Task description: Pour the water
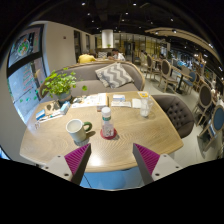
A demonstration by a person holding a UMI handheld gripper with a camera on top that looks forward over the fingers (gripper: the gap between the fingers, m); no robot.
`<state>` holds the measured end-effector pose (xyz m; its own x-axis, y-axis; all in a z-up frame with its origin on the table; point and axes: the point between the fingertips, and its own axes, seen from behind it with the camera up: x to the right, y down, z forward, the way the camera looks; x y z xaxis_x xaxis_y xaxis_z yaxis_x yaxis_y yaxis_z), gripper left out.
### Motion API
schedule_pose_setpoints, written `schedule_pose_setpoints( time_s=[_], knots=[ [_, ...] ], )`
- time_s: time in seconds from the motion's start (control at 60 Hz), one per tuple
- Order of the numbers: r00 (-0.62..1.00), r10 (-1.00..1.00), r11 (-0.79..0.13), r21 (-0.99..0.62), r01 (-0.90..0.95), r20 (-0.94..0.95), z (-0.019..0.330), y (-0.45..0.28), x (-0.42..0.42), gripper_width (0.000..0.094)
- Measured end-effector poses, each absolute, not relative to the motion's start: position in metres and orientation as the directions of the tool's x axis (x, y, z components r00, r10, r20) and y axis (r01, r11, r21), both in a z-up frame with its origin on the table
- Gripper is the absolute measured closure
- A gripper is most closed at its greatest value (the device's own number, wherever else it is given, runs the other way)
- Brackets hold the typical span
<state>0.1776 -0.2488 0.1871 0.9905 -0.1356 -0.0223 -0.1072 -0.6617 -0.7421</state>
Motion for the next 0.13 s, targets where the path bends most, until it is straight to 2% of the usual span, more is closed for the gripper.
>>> schedule_pose_setpoints(
  time_s=[0.133],
  knots=[
    [0.994,-0.106,-0.654,-0.752,-0.080,-0.013,0.1922,-0.2429,0.1753,0.0077]
  ],
)
